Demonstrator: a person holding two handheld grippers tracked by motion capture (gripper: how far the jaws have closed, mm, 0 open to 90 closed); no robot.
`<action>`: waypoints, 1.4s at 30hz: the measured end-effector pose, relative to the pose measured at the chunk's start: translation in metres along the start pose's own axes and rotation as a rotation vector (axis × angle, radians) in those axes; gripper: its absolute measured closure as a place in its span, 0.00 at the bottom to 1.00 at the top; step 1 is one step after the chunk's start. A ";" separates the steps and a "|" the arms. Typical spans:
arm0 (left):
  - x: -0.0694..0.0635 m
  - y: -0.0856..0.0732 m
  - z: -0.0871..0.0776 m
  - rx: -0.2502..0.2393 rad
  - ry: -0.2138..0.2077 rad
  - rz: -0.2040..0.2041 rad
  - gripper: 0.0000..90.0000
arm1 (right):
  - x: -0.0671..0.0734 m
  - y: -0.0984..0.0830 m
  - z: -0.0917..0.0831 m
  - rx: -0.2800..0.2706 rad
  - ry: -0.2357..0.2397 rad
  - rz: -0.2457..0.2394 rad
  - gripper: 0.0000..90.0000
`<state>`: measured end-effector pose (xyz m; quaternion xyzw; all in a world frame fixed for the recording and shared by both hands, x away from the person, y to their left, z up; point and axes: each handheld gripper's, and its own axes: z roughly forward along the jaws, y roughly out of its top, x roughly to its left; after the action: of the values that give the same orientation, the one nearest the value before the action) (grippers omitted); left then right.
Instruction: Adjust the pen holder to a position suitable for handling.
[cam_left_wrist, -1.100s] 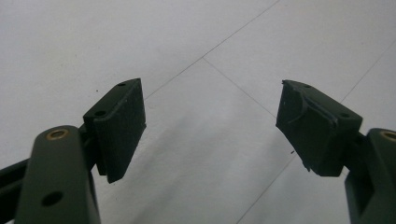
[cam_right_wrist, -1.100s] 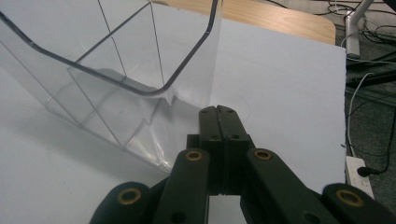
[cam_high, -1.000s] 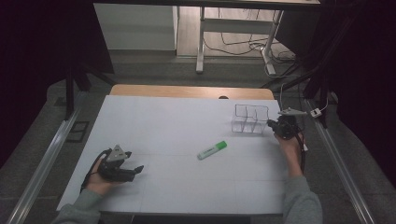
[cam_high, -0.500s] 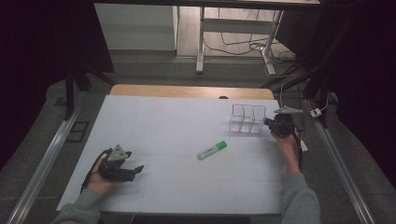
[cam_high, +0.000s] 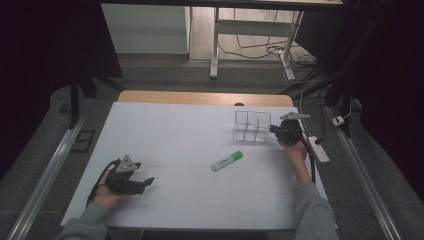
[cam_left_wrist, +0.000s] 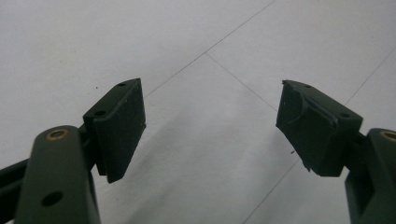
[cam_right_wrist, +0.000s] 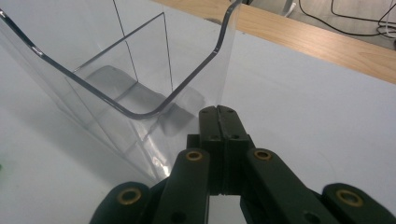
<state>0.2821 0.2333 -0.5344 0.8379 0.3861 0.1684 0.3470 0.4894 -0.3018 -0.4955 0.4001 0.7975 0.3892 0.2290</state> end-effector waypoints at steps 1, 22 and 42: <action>0.000 0.000 0.000 0.000 0.000 0.001 0.26 | 0.002 0.001 0.001 0.004 0.001 0.001 0.99; 0.000 0.000 0.000 0.000 0.001 0.004 0.26 | 0.044 0.019 0.026 0.012 0.066 -0.050 0.99; -0.001 0.000 0.000 0.005 0.001 0.004 0.26 | 0.075 0.034 0.051 0.006 0.106 -0.080 0.99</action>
<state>0.2819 0.2327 -0.5347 0.8394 0.3849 0.1689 0.3445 0.4962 -0.2056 -0.5019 0.3472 0.8252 0.3979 0.2005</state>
